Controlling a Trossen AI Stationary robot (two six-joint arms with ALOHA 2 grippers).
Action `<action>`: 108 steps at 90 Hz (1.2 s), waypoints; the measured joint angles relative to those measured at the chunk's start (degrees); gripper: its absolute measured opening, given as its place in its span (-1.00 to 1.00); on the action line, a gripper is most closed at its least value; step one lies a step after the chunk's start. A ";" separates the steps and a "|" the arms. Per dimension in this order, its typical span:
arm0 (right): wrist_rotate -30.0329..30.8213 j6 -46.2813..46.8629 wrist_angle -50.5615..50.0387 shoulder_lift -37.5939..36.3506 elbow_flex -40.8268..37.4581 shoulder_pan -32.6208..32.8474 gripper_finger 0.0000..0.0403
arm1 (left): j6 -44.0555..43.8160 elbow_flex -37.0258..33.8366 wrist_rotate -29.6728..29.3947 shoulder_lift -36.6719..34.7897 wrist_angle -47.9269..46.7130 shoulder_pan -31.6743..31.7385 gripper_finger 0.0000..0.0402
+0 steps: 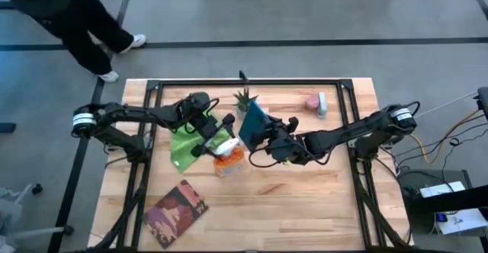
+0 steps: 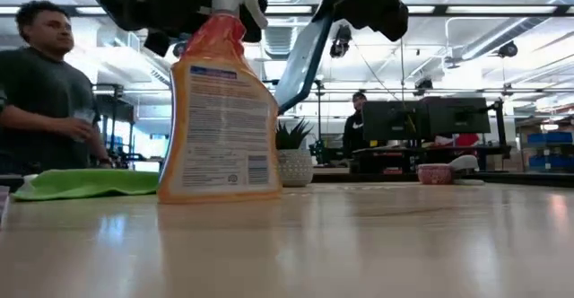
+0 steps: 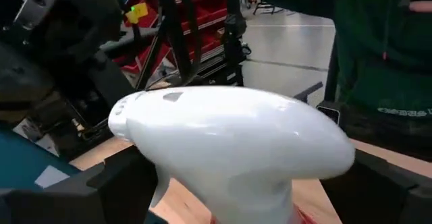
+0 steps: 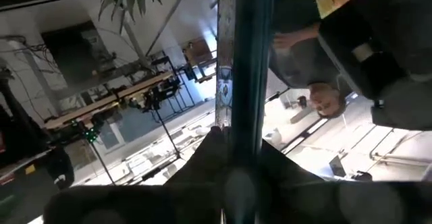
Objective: Apply microfiber cloth
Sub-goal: Spray the front and back of the tablet with the spray bottle
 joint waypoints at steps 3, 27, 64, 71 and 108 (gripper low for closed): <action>0.00 -0.95 0.02 0.00 0.00 0.00 -0.97 | -0.14 0.00 -0.37 0.00 0.06 -0.06 0.74; 0.02 -5.34 0.27 0.00 0.09 0.11 -0.97 | -1.81 0.00 -0.82 0.00 0.71 -0.06 0.74; 0.01 -4.84 0.35 0.00 0.28 0.12 -0.97 | -3.51 -0.02 -0.71 4.52 5.58 -0.59 0.74; 0.02 -4.71 0.39 0.00 0.28 0.11 -0.97 | -3.51 -0.02 -0.71 4.44 5.54 -0.67 0.74; 0.43 -6.80 0.64 0.00 0.87 0.23 -0.97 | -5.59 -0.02 -0.73 4.07 4.27 -0.67 0.74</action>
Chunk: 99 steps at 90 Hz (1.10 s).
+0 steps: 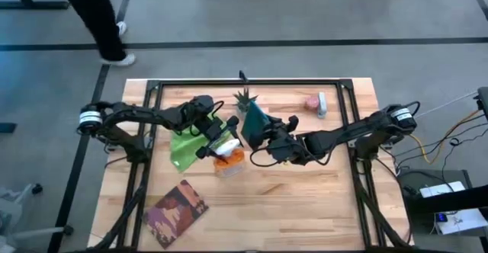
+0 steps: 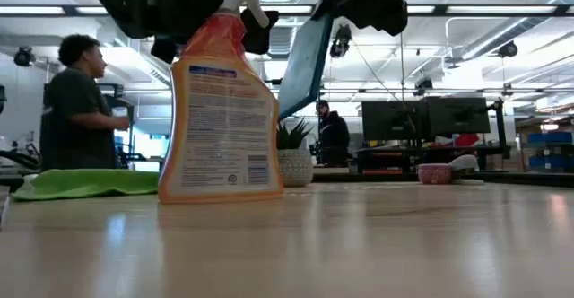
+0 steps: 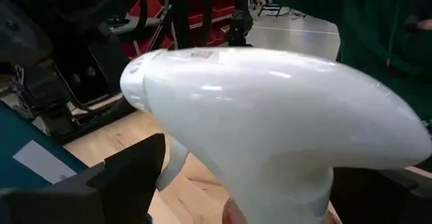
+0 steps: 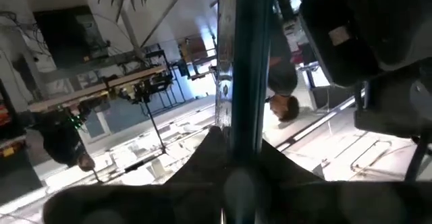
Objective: Apply microfiber cloth
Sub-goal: Spray the front and back of the tablet with the spray bottle
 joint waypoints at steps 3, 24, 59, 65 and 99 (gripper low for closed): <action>0.05 -0.58 -0.09 0.00 0.42 0.04 -0.97 | -0.14 0.00 0.01 0.00 -0.11 0.00 0.74; 1.08 -1.82 -1.96 -0.07 1.93 2.89 -0.97 | -2.37 0.00 -0.02 0.00 -0.64 0.00 0.74; 4.16 0.56 -7.80 -1.26 1.94 7.09 -0.97 | -4.10 0.00 -0.09 0.00 -0.59 0.00 0.74; 4.31 0.88 -7.78 -1.65 2.22 7.05 -0.97 | -4.00 0.00 -0.11 0.00 -0.57 0.00 0.74; 4.46 1.98 -13.04 -1.67 6.69 7.23 -0.97 | -3.37 -0.04 -0.15 0.00 -0.76 0.00 0.72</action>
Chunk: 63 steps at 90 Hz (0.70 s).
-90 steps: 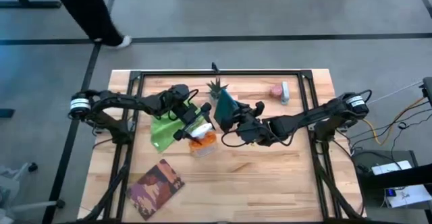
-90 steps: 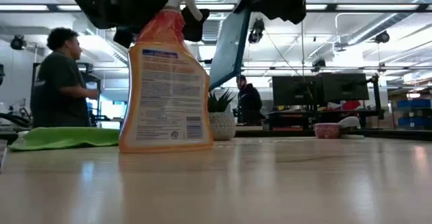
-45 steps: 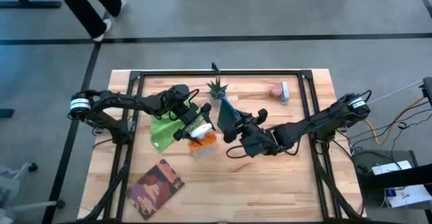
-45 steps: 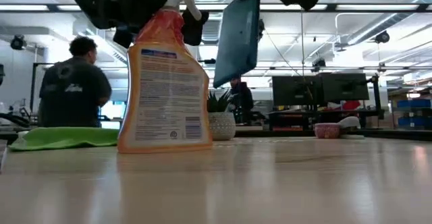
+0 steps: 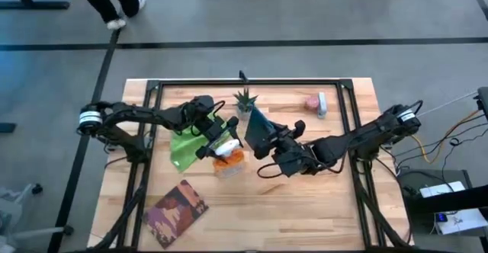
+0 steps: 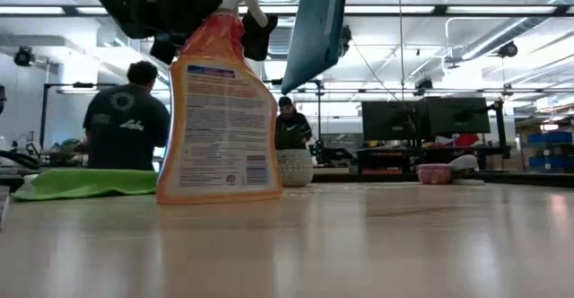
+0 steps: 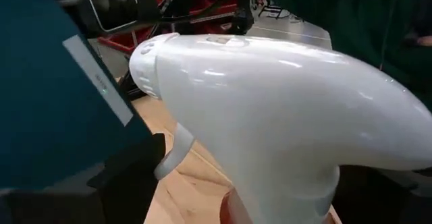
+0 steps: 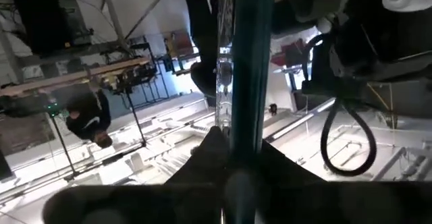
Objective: Apply microfiber cloth
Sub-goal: Spray the front and back of the tablet with the spray bottle
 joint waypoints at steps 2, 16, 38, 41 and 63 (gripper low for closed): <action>-0.02 0.01 -0.01 0.01 0.06 -0.02 -0.97 | -0.01 0.00 -0.01 0.00 0.00 0.00 0.71; -0.23 0.30 -0.58 0.05 0.04 -0.07 -0.97 | -0.67 0.00 0.25 -0.02 -0.05 -0.02 0.46; -0.31 0.71 -0.32 0.05 0.09 0.22 -0.97 | -1.00 0.00 0.43 -0.11 0.00 -0.04 -0.09; -0.30 0.71 -0.31 0.05 0.19 0.29 -0.97 | -1.00 0.00 0.19 -0.11 0.00 -0.04 -0.14; 0.08 1.65 -0.23 0.07 0.50 0.35 -0.97 | -4.40 0.11 -5.70 -0.23 -0.36 0.16 -0.26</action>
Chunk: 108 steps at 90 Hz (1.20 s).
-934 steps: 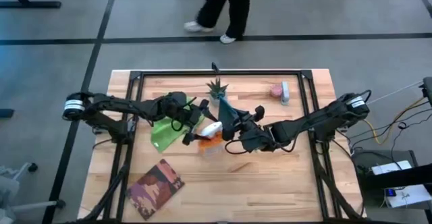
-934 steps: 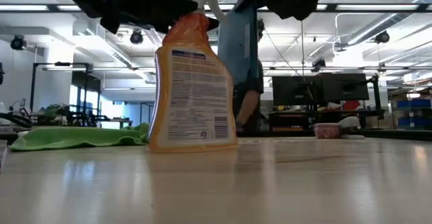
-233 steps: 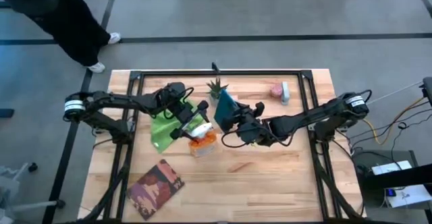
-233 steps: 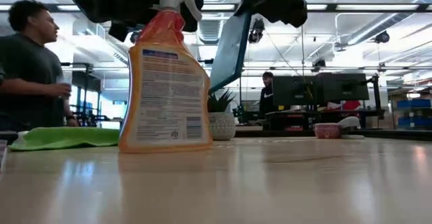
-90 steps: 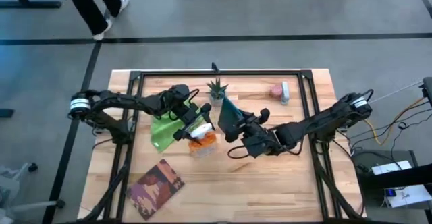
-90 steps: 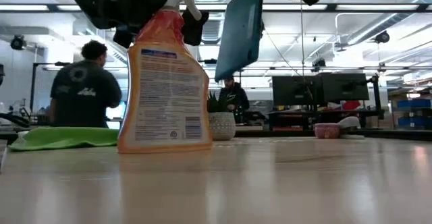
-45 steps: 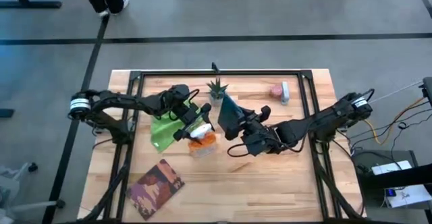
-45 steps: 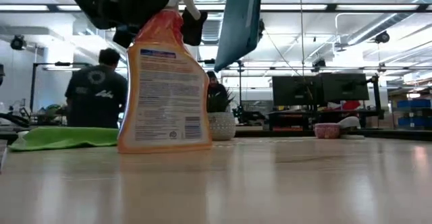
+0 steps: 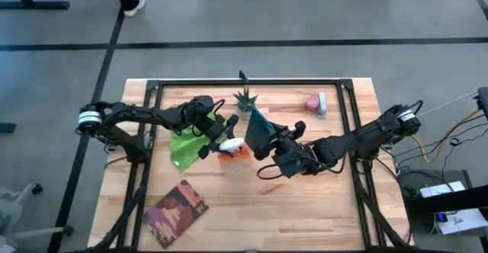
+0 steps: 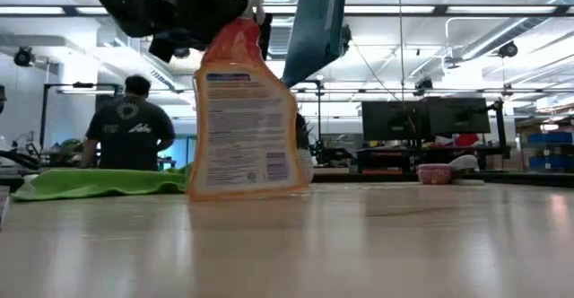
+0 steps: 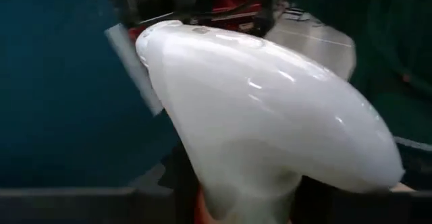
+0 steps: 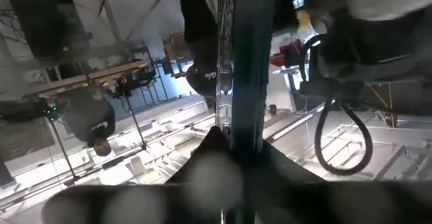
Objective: Apply microfiber cloth
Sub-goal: Spray the front and back of the tablet with the spray bottle
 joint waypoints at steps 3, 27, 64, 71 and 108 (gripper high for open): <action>0.09 0.25 -0.02 0.00 0.00 0.00 -0.97 | -0.16 0.00 -0.02 -0.18 -0.47 0.06 -0.23; 0.23 1.40 -0.04 0.00 0.00 -0.02 -0.95 | 0.27 0.00 -4.28 -2.87 -6.23 0.32 -0.07; 0.40 1.68 -0.50 0.00 -0.15 -1.18 -0.94 | 1.28 -0.13 -6.69 -7.51 -13.78 0.58 -0.11; 0.34 1.79 -0.42 0.13 -0.15 -1.21 -0.94 | 1.24 -0.13 -6.69 -7.65 -13.81 0.60 -0.06; 0.20 2.23 0.02 0.37 -0.24 -1.31 -0.94 | 2.73 -0.20 -6.29 -7.54 -12.86 0.58 0.15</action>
